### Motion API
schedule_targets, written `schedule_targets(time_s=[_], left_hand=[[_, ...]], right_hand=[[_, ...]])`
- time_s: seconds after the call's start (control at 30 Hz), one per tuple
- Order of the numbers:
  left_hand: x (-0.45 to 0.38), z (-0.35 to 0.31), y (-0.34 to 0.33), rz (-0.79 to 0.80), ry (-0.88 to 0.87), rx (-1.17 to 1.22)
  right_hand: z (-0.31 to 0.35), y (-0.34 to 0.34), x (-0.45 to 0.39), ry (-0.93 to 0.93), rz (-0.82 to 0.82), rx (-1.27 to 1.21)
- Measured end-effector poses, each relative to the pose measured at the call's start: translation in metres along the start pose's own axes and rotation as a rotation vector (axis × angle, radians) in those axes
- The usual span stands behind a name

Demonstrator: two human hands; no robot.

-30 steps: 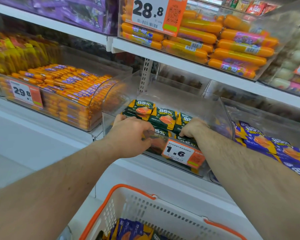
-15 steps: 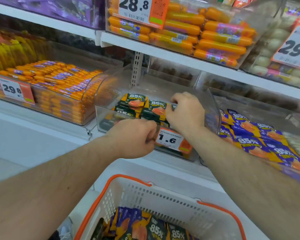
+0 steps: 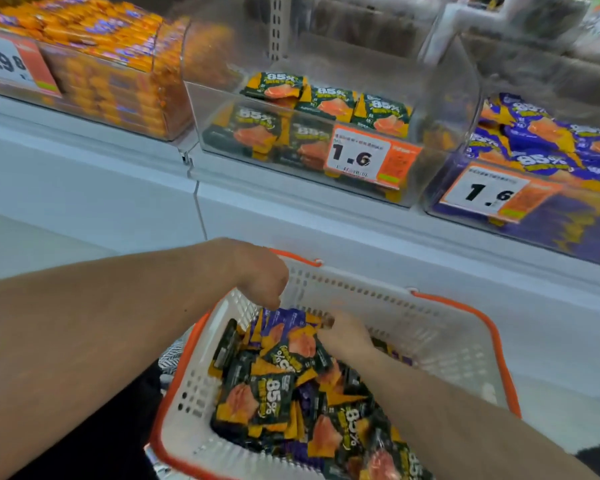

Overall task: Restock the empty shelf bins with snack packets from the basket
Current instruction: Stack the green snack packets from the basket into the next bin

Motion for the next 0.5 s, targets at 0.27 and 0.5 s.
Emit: schedule_targets(time_s=[0.27, 0.5], left_hand=[[-0.005, -0.006, 0.004, -0.013, -0.007, 0.008], [-0.007, -0.005, 0.006, 0.003, -0.002, 0.062]], right_hand=[[-0.052, -0.061, -0.006, -0.322, 0.018, -0.227], [-0.032, -0.06, -0.015, -0.243, 0.097, -0.241]])
Point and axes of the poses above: each hand's wrist, its own x-axis away from the middle knuckle, its own y-axis out of the back of the hand, z = x × y, the point moved 7 cm from there along -x, towards the middle knuckle, and after that the axes turned 2 degrees about z, right-handed, at the moved point
